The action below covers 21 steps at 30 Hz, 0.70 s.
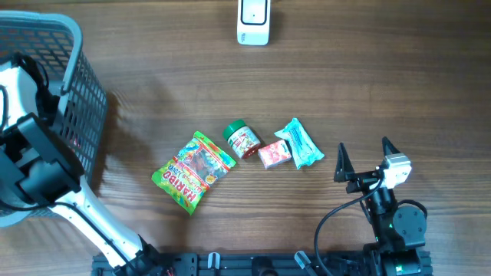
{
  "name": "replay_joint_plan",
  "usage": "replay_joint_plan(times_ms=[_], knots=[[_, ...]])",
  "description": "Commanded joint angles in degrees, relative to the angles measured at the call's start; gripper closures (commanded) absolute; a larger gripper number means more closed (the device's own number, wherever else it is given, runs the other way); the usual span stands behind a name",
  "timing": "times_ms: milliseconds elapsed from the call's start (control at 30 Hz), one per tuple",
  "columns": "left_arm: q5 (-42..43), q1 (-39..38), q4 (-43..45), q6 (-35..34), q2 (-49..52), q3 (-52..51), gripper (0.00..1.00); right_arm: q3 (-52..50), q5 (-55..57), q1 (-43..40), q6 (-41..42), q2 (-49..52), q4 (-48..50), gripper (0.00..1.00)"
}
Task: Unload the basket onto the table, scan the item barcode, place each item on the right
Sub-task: 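Close the left gripper on the Nescafe stick and lift it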
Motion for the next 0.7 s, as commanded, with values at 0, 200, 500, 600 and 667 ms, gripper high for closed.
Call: replay_joint_plan(times_ms=[0, 200, 500, 600, 667], knots=[[3.0, 0.0, 3.1, 0.5, 1.5, -10.4, 0.91, 0.0, -0.5, 0.2, -0.3, -0.1, 0.1, 0.0], [1.5, 0.8, 7.1, 0.8, 1.5, -20.5, 0.96, 0.0, -0.5, 0.2, -0.3, -0.1, 0.1, 0.0], [0.9, 2.1, -6.3, 1.8, -5.9, -6.3, 0.96, 0.0, -0.5, 0.2, -0.3, -0.1, 0.1, 0.0], [0.9, 2.1, -8.4, 1.8, -10.7, -0.2, 0.96, 0.0, -0.5, 0.2, -0.3, -0.1, 0.1, 0.0], [0.9, 2.1, -8.1, 1.6, -14.0, 1.6, 0.96, 0.0, -0.5, 0.2, -0.3, -0.1, 0.1, 0.0]])
